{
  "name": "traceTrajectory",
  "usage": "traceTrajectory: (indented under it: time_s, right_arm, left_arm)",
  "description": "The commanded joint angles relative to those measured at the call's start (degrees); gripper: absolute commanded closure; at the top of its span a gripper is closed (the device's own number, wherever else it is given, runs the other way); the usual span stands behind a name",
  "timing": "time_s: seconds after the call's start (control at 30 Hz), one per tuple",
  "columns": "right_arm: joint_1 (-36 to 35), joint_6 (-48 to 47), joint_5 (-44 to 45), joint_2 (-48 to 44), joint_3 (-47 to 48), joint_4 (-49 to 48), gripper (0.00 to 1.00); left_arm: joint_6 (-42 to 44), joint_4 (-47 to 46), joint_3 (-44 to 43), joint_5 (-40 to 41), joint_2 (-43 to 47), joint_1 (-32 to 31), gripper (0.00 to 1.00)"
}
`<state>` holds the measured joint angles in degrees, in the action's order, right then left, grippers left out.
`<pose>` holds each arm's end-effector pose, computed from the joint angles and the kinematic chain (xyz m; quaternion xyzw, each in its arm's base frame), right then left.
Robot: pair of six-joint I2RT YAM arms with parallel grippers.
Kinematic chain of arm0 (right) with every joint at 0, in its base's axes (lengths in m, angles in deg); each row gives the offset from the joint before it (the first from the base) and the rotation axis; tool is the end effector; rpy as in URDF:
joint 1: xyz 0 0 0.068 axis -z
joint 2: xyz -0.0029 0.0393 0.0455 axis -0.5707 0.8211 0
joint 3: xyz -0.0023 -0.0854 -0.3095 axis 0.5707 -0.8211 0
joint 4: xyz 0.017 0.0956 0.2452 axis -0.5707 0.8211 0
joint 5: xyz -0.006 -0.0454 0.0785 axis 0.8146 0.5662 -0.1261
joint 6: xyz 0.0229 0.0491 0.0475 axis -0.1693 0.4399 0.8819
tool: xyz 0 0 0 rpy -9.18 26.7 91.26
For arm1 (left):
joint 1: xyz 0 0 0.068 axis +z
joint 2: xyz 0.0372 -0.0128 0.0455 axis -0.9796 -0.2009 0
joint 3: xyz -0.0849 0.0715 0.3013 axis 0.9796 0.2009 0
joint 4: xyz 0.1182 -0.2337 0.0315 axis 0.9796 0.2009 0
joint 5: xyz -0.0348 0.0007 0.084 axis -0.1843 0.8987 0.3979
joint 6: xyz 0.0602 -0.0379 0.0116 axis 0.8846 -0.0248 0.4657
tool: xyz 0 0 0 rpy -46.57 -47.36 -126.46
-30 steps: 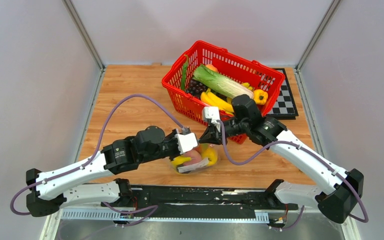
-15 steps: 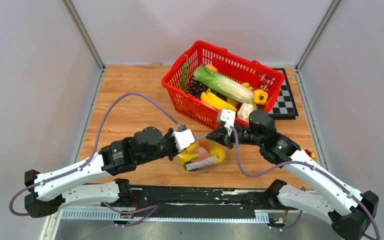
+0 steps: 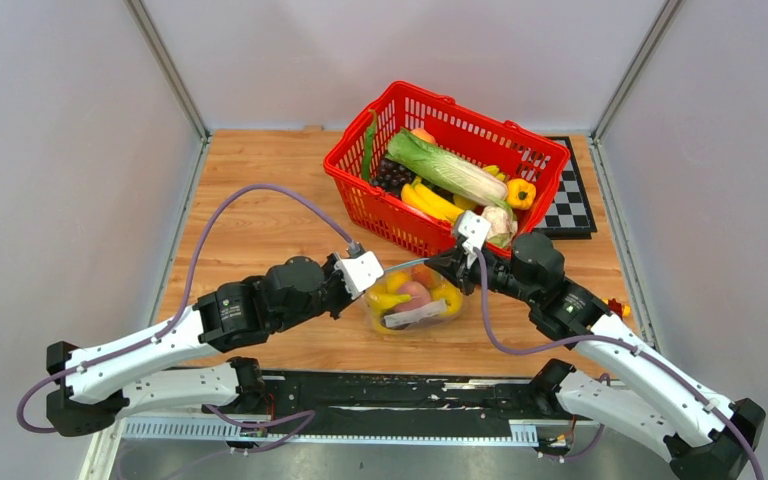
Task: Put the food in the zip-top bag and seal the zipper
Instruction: Zip the zipper food storage bag at the center of the board.
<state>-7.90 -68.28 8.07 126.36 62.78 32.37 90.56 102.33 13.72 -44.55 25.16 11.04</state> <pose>0.1174 0.1350 0.3558 -0.4435 0.6411 0.2909 0.5546 0.0813 -0.1550 0.3759 0.4511 0.7040 -0.1731 0.5205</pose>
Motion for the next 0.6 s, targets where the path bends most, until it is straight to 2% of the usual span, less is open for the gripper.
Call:
traceTrajectory:
  time_s: [0.0, 0.23, 0.57]
  right_arm:
    - [0.6, 1.67, 7.41, -1.9, 0.06, -4.25, 1.0]
    - [0.67, 2.2, 9.83, -2.71, -0.12, -4.46, 1.0]
    - [0.85, 2.39, 10.54, -2.76, -0.29, -4.74, 1.0]
  left_arm:
    - [-1.46, 5.35, -1.91, 5.26, 0.08, 0.16, 1.0]
    - [-1.38, 8.43, -3.94, 8.1, -2.11, 0.2, 1.0]
    - [-1.34, 8.76, -3.6, 9.75, 0.23, 0.22, 1.0]
